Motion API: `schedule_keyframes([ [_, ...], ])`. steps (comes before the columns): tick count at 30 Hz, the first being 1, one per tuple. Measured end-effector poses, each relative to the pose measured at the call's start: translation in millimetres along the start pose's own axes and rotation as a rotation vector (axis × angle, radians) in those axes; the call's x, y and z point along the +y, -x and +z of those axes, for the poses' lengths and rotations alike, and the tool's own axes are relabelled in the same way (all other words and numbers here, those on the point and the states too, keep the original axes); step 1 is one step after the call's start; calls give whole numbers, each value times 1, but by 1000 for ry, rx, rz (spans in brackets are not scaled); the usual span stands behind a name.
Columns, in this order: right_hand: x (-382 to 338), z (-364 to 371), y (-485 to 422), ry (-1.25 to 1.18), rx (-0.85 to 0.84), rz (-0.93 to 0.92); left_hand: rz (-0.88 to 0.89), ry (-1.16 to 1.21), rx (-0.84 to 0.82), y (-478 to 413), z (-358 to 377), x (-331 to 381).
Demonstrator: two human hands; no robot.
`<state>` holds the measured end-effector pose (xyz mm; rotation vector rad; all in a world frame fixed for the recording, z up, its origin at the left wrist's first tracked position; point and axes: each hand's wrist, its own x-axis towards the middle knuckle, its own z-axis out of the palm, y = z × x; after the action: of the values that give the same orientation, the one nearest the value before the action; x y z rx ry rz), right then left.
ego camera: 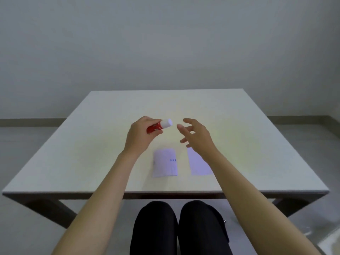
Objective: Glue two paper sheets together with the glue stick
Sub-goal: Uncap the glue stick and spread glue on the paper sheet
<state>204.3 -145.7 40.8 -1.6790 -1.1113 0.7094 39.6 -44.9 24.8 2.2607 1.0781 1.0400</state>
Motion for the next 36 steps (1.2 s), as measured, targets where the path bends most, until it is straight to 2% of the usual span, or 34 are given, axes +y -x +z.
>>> schedule_keyframes([
  [4,-20,9,-7,-48,-101,151,152,-56,14,1,-7,23],
  [7,-23,8,-12,-97,-127,95,200,-114,23,5,-11,28],
  [9,-21,2,-12,-183,-235,27,198,-143,36,6,-14,28],
  [11,-23,-3,-11,-157,-310,17,196,-155,34,8,-15,28],
  [14,-28,1,-10,-29,-236,92,220,-177,29,8,-15,30],
  [16,-28,2,-12,-57,-174,75,231,-186,24,8,-14,31],
  [19,-24,-1,-12,-126,-241,-14,215,-188,31,7,-16,28],
  [21,-23,0,-12,-104,-271,29,194,-177,16,7,-17,25],
  [24,-23,5,-13,-103,-222,105,186,-195,-2,8,-16,22],
  [29,-13,0,-16,-183,-234,-98,94,-128,-84,9,-16,17],
  [32,-2,-13,-24,-207,-139,-125,-30,-75,-171,9,-14,8],
  [34,11,-27,-36,-139,40,-86,-145,46,-140,9,-14,2],
  [36,28,-43,-50,31,208,-37,-266,242,-68,9,-14,-2],
])
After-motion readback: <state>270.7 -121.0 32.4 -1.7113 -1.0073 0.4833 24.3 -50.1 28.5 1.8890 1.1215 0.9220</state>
